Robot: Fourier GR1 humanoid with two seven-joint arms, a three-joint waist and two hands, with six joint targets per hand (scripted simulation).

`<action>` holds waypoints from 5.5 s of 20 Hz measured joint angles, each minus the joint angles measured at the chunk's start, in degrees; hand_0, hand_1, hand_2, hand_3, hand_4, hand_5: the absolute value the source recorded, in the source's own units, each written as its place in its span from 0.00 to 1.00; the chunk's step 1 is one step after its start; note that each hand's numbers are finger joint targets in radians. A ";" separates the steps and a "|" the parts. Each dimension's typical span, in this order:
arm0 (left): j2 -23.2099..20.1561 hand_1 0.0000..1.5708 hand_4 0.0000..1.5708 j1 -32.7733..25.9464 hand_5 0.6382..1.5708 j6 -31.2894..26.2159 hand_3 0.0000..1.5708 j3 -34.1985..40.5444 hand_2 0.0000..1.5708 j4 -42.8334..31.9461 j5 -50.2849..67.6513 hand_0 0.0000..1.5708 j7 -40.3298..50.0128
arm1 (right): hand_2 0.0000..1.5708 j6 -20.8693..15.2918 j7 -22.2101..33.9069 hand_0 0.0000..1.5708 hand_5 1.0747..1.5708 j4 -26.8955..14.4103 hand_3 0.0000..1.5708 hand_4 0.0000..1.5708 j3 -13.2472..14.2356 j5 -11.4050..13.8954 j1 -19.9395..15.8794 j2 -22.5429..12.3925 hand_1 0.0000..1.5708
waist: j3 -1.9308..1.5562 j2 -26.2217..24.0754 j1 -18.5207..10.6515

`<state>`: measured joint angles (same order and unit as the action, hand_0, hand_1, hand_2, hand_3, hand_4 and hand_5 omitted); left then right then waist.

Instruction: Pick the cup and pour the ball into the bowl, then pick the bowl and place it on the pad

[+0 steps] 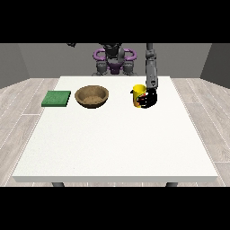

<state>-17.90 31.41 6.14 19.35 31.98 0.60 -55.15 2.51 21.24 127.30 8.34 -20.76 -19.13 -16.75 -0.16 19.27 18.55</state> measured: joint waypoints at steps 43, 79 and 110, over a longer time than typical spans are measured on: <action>12.09 0.96 0.65 29.86 0.94 37.72 1.00 -51.42 1.00 -23.89 -75.32 0.96 69.13 | 0.00 4.93 -7.46 0.00 0.99 -27.81 0.00 0.24 1.74 1.66 1.27 2.19 0.00 | -0.02 -19.79 -5.65; 14.17 0.52 0.30 6.84 0.99 26.73 0.22 -16.25 0.56 15.32 -15.82 0.52 31.86 | 0.00 4.13 -11.10 0.00 0.99 -23.97 0.00 0.32 7.19 0.57 6.90 1.56 0.00 | 1.30 -13.25 -16.64; -19.46 0.00 0.00 23.24 0.98 -19.62 0.00 1.69 0.00 21.66 16.11 0.00 41.48 | 0.00 4.10 -32.24 0.00 1.00 -54.84 0.00 0.18 7.28 5.90 -0.29 7.66 0.00 | 0.05 1.18 -21.69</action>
<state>-37.36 54.65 -13.48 21.04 53.64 16.71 -13.67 6.61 -11.01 72.46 15.62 -14.86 -19.42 -9.09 -0.11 20.45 -3.13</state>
